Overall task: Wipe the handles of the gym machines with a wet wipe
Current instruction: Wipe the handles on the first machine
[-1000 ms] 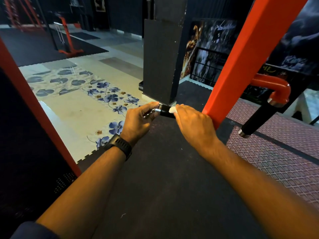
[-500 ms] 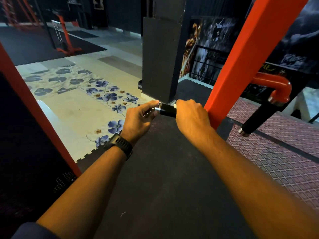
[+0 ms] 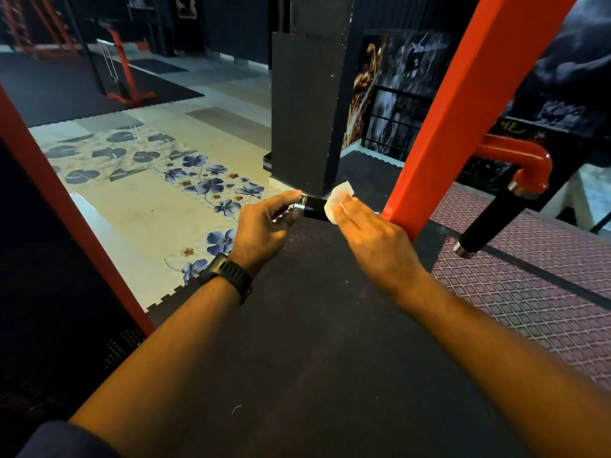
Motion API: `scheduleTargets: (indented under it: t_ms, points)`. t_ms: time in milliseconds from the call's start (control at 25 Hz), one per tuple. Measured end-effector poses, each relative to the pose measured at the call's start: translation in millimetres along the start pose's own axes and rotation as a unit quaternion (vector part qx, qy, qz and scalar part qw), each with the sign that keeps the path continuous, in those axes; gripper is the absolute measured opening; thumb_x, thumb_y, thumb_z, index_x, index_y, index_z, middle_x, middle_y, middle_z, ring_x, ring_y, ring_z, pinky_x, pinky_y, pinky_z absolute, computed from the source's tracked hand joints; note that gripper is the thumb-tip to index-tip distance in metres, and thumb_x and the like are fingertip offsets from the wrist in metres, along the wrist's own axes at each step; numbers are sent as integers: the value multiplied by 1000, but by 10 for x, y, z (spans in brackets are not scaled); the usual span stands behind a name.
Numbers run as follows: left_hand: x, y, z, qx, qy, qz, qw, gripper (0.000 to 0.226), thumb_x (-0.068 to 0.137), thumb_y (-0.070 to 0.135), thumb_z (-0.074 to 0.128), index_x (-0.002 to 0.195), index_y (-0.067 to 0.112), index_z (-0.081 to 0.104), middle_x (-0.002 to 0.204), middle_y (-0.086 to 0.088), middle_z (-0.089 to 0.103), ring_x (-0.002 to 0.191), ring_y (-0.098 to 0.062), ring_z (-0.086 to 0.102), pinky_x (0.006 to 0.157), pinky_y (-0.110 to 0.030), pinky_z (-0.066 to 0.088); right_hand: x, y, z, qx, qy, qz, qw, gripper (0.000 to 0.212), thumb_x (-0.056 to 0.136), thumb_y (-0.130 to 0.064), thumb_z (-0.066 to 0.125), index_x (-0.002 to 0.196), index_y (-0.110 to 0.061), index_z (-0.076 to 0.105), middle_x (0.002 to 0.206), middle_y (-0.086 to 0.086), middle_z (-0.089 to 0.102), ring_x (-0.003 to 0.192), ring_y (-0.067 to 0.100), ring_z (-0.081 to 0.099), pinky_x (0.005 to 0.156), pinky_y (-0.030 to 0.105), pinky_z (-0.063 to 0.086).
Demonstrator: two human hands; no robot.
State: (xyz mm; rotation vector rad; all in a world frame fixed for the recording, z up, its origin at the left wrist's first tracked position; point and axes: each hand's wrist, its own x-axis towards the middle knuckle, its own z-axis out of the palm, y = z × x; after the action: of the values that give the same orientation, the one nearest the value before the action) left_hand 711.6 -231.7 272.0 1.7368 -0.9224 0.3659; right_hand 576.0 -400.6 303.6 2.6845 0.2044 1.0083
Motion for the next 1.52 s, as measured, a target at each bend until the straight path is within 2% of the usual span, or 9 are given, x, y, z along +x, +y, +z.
scheduleTargets:
  t_ms: [160, 400, 560, 840, 920, 1040, 1200, 1360, 1520]
  points:
    - [13, -7, 9, -16, -6, -8, 1000, 40, 91, 7, 72, 123, 28, 62, 119, 11, 66, 116, -7, 65, 100, -31, 54, -180, 197, 19, -67, 9, -82, 994, 37, 92, 5, 48, 126, 6, 62, 129, 26, 62, 118, 36, 63, 103, 40, 47]
    - [15, -22, 8, -20, -6, -13, 1000, 41, 91, 6, 71, 124, 28, 62, 119, 9, 67, 115, -8, 65, 100, -34, 54, -166, 56, 78, -53, -1, -69, 996, 33, 94, 1, 46, 118, 5, 68, 126, 25, 64, 116, 32, 65, 97, 38, 54]
    - [19, -12, 24, -27, 4, -14, 1000, 40, 91, 7, 71, 124, 26, 63, 118, 10, 68, 112, -2, 65, 99, -30, 54, 217, -62, 116, 38, -8, 39, 998, 21, 95, -5, 56, 112, -2, 68, 122, 19, 66, 112, 30, 66, 75, 38, 62]
    - [-32, 9, -2, -13, 0, -4, 1000, 38, 91, 7, 71, 125, 25, 64, 116, 9, 68, 110, -5, 67, 97, -30, 55, 454, -202, 91, 97, -48, 111, 988, 15, 92, -9, 65, 106, -10, 67, 98, 7, 64, 83, 22, 66, 59, 29, 51]
    - [-30, -7, -8, -2, -5, 3, 1000, 34, 92, 8, 71, 125, 20, 67, 117, 6, 71, 109, -5, 68, 96, -31, 56, 528, -280, 109, 94, -68, 65, 991, 16, 93, -11, 64, 109, -12, 66, 97, 5, 63, 84, 21, 65, 61, 31, 53]
    - [-39, -31, -6, 15, 4, 0, 1000, 34, 92, 7, 71, 125, 16, 68, 118, 2, 71, 110, -7, 68, 96, -32, 56, 640, -267, 73, 123, -78, 167, 975, 8, 97, -12, 56, 102, -14, 62, 87, 1, 57, 79, 21, 63, 57, 27, 41]
    - [-60, -21, -14, 11, 0, 12, 1000, 35, 92, 8, 71, 126, 14, 68, 119, 7, 69, 109, 1, 65, 96, -24, 54, 530, -280, 17, 147, -72, 96, 982, 23, 100, -23, 56, 118, -14, 65, 109, 3, 67, 95, 19, 66, 73, 32, 53]
    - [-49, 19, -22, 7, 3, 2, 1000, 39, 91, 8, 72, 127, 19, 64, 117, 11, 65, 111, 2, 62, 98, -22, 52, 534, -133, 18, 92, -112, 122, 982, 8, 102, -20, 48, 100, -19, 55, 88, -3, 55, 81, 18, 62, 60, 27, 37]
    - [-60, -4, -36, 9, -9, -8, 1000, 40, 91, 8, 72, 128, 21, 63, 119, 10, 65, 112, -2, 64, 98, -23, 53, 222, -171, -15, 85, -61, 126, 987, 22, 91, -3, 62, 112, -7, 63, 105, 10, 66, 92, 26, 68, 65, 33, 57]
